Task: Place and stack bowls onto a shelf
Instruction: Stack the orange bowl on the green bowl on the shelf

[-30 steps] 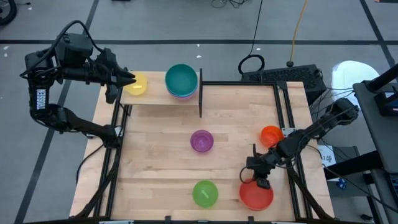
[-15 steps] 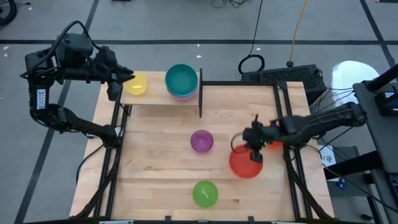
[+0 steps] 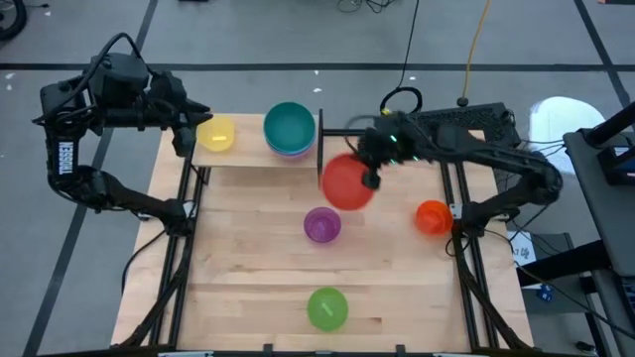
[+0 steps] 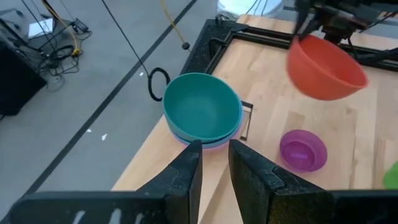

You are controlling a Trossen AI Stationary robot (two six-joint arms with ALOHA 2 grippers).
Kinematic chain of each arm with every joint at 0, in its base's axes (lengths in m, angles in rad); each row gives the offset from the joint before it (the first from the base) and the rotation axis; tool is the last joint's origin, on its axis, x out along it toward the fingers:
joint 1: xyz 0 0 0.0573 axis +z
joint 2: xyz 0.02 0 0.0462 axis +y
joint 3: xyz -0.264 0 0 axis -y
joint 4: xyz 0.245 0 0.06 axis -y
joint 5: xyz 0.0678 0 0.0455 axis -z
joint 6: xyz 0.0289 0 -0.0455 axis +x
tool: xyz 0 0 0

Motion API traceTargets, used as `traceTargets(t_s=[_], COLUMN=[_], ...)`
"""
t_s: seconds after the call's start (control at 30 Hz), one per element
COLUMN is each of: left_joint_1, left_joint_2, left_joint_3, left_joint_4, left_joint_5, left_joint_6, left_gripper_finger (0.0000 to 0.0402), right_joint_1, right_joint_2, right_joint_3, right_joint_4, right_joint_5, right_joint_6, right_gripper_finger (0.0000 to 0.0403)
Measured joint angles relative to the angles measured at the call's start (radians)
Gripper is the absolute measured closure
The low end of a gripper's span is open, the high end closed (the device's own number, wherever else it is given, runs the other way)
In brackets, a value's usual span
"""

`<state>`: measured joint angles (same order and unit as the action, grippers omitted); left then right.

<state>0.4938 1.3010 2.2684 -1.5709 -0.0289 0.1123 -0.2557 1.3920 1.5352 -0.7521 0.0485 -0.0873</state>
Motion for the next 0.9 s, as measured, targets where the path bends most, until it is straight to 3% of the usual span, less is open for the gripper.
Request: traceTargets(t_s=[0.33,0.47,0.67,0.9], left_joint_1=[0.0,0.0,0.0,0.0], left_joint_2=[0.0,0.0,0.0,0.0], left_joint_3=[0.0,0.0,0.0,0.0], left_joint_4=[0.0,0.0,0.0,0.0], left_joint_5=[-0.001,-0.001,-0.001,-0.001], left_joint_6=[0.062,0.051,0.021,-0.02], left_gripper_finger=[0.0316,0.0316,0.0316,0.0316], right_joint_1=[-0.101,-0.134,-0.205,-0.298], right_joint_2=[0.294,0.356,0.404,0.447], right_joint_3=[0.432,0.549,0.601,0.601], right_joint_4=[-0.01,-0.009,0.032,0.142], right_joint_5=[-0.001,-0.076,-0.099,-0.29], right_joint_6=[-0.135,-0.193,-0.265,-0.267], right_gripper_finger=[0.0403,0.0403,0.0403,0.0403])
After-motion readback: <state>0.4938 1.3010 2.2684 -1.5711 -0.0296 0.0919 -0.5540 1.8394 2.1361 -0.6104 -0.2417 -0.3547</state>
